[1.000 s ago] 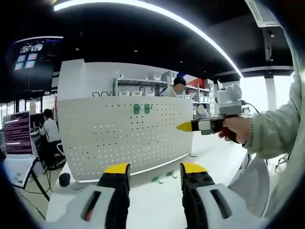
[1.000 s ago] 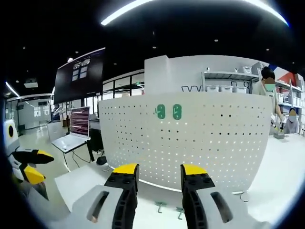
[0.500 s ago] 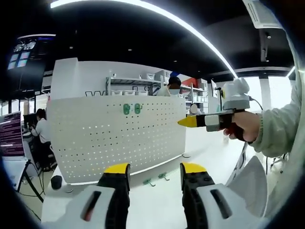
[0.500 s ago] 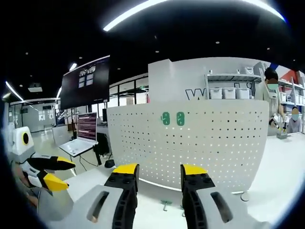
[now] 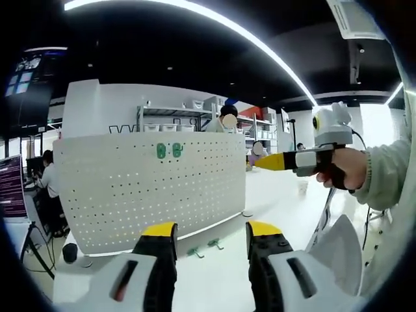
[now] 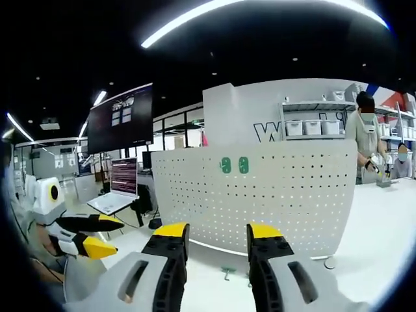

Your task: Insert the hook assembly into the mounting plate slot until the hook locks in place.

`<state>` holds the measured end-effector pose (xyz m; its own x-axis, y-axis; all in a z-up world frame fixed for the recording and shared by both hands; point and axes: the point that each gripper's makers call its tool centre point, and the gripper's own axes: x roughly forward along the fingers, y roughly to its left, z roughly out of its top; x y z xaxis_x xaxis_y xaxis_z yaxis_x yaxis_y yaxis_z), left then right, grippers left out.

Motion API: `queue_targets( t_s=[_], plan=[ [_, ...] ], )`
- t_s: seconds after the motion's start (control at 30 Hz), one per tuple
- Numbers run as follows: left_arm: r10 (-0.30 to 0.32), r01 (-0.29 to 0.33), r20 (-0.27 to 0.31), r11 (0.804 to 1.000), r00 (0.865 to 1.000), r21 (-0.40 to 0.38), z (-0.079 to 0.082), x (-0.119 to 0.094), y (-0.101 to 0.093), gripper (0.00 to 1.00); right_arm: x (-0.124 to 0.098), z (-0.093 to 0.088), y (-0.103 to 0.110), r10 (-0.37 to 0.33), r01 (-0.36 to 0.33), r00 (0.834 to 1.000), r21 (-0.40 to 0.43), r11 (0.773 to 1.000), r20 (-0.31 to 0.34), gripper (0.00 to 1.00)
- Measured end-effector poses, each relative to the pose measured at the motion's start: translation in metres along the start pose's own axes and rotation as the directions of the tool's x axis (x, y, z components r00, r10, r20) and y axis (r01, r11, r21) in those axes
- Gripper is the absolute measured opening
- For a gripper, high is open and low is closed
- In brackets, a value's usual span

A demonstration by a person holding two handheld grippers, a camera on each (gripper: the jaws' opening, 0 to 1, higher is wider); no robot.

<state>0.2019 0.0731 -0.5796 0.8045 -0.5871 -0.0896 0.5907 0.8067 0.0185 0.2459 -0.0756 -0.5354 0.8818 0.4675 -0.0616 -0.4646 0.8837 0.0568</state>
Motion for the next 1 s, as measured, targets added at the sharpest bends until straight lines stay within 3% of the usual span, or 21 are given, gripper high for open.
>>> queue_targets(
  t_s=[0.27, 1.0],
  plan=[
    [-0.007, 0.007, 0.0, 1.0, 1.0, 0.002, 0.0, 0.004, -0.001, 0.44, -0.02, -0.002, -0.004, 0.006, -0.006, 1.0, 0.007, 1.0, -0.008, 0.37],
    [-0.018, 0.018, -0.03, 1.0, 0.999, -0.007, -0.011, 0.014, 0.0, 0.44, -0.055, -0.049, -0.024, -0.041, 0.048, 0.993, 0.066, 0.997, -0.114, 0.45]
  ],
)
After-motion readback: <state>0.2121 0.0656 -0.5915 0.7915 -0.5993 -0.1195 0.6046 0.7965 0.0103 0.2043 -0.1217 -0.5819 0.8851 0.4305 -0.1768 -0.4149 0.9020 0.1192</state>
